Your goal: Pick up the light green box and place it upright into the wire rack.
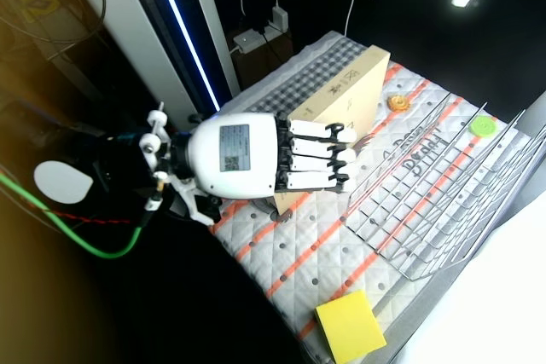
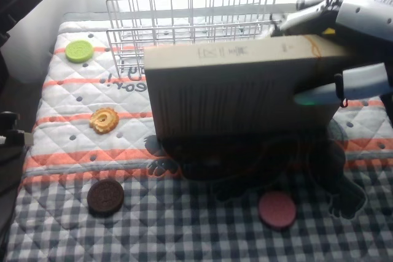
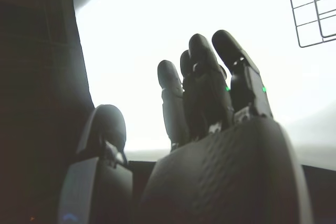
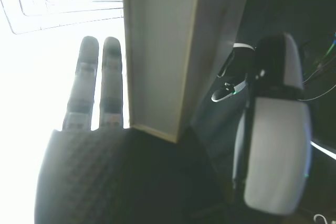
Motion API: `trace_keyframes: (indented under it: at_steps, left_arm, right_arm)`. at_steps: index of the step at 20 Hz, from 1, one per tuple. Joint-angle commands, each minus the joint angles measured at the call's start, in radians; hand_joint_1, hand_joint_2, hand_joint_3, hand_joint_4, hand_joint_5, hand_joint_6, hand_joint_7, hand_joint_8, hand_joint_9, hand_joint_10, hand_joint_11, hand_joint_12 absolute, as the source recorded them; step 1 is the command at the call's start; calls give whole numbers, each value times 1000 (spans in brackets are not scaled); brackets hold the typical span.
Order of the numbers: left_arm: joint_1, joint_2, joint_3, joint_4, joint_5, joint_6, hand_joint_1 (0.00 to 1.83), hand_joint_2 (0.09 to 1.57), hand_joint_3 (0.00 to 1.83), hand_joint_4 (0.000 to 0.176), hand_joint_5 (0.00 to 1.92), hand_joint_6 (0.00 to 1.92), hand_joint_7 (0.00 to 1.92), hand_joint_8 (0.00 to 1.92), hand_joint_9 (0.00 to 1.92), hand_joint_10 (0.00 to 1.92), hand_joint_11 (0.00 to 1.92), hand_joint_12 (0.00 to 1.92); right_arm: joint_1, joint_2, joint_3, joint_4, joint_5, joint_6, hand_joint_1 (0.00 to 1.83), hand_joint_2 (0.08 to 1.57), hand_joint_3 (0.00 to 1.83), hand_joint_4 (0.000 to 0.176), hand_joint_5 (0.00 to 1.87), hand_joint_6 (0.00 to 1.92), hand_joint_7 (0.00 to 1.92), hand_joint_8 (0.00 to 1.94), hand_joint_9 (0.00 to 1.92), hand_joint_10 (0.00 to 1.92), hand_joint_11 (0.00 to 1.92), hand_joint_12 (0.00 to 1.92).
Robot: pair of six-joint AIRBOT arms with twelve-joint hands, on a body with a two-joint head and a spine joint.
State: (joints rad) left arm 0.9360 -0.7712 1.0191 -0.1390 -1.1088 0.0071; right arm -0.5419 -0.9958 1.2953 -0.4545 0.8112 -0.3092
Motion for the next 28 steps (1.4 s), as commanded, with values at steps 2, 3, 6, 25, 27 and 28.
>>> trace_keyframes:
  at_steps: [2, 3, 6, 25, 27, 28]
  left_arm:
    - [-13, -2, 4, -16, -123, -7, 440, 1214, 2, 0, 610, 1, 452, 0, 503, 1, 90, 932]
    - [-12, -2, 4, -16, -123, -7, 435, 1216, 1, 2, 602, 0, 453, 1, 504, 1, 94, 926]
    - [-12, -2, 4, -17, -125, -7, 438, 1224, 3, 5, 600, 0, 445, 0, 508, 2, 103, 930]
    - [-7, 1, 4, -24, -136, -7, 486, 1218, 1, 11, 604, 2, 481, 2, 534, 0, 139, 900]
    - [-7, 1, 5, -24, -134, -7, 481, 1224, 3, 6, 603, 1, 472, 0, 528, 0, 137, 900]
    - [-7, 1, 5, -24, -134, -7, 505, 1222, 1, 15, 598, 0, 468, 0, 513, 0, 120, 899]
  right_arm:
    - [4, 2, -3, 34, 90, -4, 1278, 1086, 0, 0, 972, 741, 1146, 911, 1276, 507, 988, 1354]
    - [3, 0, -3, 34, 90, 5, 1182, 1117, 0, 0, 977, 919, 1225, 556, 1299, 541, 1049, 1282]
    - [3, -1, -3, 34, 95, 6, 1267, 1124, 0, 0, 876, 914, 1087, 1023, 1246, 574, 1016, 1253]
    - [188, 22, 35, 121, 218, 38, 1131, 1169, 3, 0, 877, 1124, 1403, 6, 1578, 34, 1251, 763]
    - [220, 22, 45, 120, 212, 9, 1139, 1157, 2, 0, 899, 1090, 1442, 10, 1600, 24, 1282, 665]
    - [238, 20, 49, 115, 200, 9, 1140, 1156, 0, 0, 904, 1081, 1432, 3, 1585, 12, 1289, 585]
